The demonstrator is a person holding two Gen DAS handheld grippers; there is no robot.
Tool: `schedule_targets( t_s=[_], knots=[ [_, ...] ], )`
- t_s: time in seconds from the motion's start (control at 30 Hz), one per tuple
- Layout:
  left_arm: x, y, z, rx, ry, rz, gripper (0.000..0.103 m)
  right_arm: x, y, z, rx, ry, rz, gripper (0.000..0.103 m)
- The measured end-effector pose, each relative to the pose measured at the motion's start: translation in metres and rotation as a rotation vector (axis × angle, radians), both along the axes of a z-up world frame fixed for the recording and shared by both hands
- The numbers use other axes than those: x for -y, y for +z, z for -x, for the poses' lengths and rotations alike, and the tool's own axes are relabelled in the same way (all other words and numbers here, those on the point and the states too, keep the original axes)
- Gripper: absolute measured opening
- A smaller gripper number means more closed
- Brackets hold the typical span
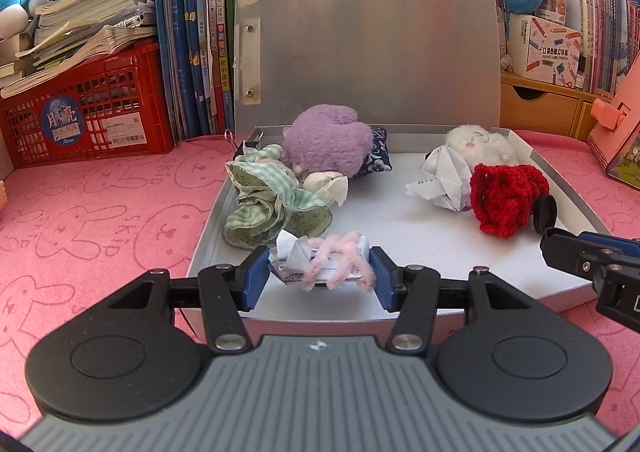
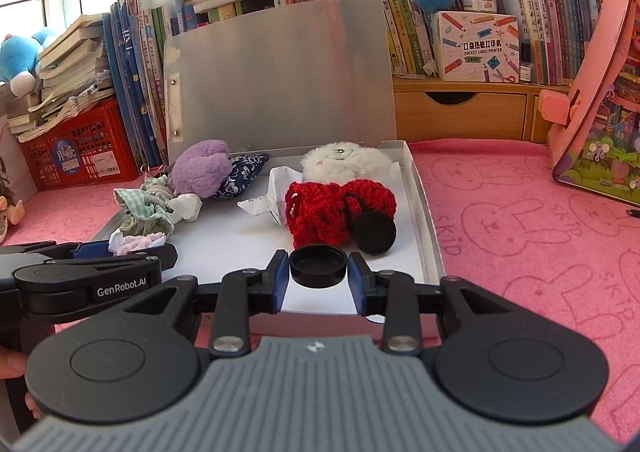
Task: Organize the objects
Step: 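Lower both held items into the box and open both tools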
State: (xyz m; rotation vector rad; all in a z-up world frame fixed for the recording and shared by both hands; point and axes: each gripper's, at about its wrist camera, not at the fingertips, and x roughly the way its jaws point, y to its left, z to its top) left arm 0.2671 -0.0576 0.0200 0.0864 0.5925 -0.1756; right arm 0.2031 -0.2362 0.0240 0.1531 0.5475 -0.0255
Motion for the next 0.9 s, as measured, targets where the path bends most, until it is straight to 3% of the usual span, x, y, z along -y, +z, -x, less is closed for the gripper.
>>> schedule_targets(
  t_s=[0.9],
  knots=[
    [-0.005,-0.006,-0.021,-0.040,0.012,-0.007,0.060,0.000,-0.007,-0.012,-0.009,0.005,0.022,0.039]
  ],
)
